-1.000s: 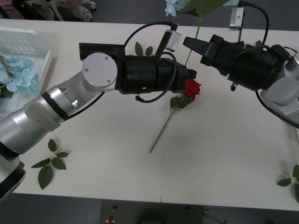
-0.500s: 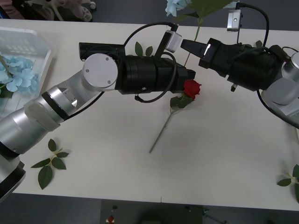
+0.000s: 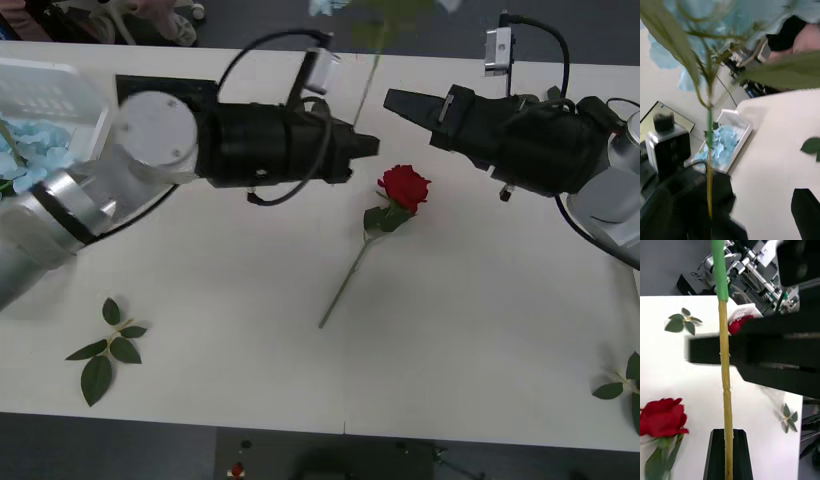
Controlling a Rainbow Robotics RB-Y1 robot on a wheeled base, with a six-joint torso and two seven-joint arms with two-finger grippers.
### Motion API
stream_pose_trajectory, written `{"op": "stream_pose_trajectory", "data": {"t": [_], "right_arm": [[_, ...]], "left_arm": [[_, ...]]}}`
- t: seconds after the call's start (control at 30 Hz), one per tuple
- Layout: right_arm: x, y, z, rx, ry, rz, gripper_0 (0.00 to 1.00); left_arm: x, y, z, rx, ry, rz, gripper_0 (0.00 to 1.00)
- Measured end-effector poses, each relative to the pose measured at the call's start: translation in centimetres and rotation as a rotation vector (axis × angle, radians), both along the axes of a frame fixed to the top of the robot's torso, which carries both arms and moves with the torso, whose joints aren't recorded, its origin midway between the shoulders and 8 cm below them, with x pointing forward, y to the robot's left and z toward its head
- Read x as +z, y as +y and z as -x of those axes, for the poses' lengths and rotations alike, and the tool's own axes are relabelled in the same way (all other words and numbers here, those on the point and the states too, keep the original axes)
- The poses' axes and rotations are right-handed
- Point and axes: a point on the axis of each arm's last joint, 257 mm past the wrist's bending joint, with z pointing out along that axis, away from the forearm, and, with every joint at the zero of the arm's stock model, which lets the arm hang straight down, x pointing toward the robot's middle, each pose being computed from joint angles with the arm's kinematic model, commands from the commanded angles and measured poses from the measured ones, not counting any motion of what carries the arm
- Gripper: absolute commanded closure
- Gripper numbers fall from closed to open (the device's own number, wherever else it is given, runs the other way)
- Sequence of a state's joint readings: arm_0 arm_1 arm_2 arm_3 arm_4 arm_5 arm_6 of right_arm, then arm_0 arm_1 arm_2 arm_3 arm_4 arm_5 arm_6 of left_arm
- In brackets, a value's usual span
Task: Put the red flowers into the right box and the blue flowers into the left box
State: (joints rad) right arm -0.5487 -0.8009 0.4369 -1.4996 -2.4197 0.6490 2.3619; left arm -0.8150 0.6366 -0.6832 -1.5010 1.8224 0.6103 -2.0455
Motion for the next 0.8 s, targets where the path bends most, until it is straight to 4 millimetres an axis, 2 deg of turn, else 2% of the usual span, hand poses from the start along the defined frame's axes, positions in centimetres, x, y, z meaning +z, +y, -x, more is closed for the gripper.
{"op": "stream_pose_trajectory", "data": {"t": [0.1, 0.23, 0.37, 0.43, 0.53, 0.6, 0.67, 0.8], "right_arm": [[-1.5, -1.2, 0.7, 0.03, 0.133, 0.048, 0.07], [-3.4, -5.0, 2.3, 0.049, 0.234, 0.225, 0.09], [-5.6, -9.1, 4.6, 0.073, 0.31, 0.412, 0.09], [-6.7, -10.5, 5.3, 0.056, 0.406, 0.448, 0.1], [-8.4, -11.1, 5.5, -0.02, 0.553, 0.475, 0.1], [-9.8, -11.3, 5.6, -0.096, 0.609, 0.548, 0.1], [-10.2, -10.6, 6.0, -0.158, 0.671, 0.562, 0.11], [-12.0, -8.7, 7.5, -0.288, 0.8, 0.604, 0.12]], "left_arm": [[1.1, 5.3, 2.0, -0.053, 0.063, -0.061, 1.0], [3.3, 15.8, 5.1, -0.084, 0.152, -0.214, 1.0], [3.4, 28.3, 8.1, -0.004, 0.247, -0.443, 1.0], [3.0, 35.1, 8.8, 0.101, 0.288, -0.554, 1.0], [1.4, 45.8, 8.7, 0.306, 0.323, -0.738, 1.0], [0.3, 51.8, 9.0, 0.395, 0.317, -0.846, 1.0], [-1.0, 55.5, 9.7, 0.405, 0.305, -0.93, 1.0], [-4.4, 61.5, 11.5, 0.419, 0.356, -1.11, 1.0]]}}
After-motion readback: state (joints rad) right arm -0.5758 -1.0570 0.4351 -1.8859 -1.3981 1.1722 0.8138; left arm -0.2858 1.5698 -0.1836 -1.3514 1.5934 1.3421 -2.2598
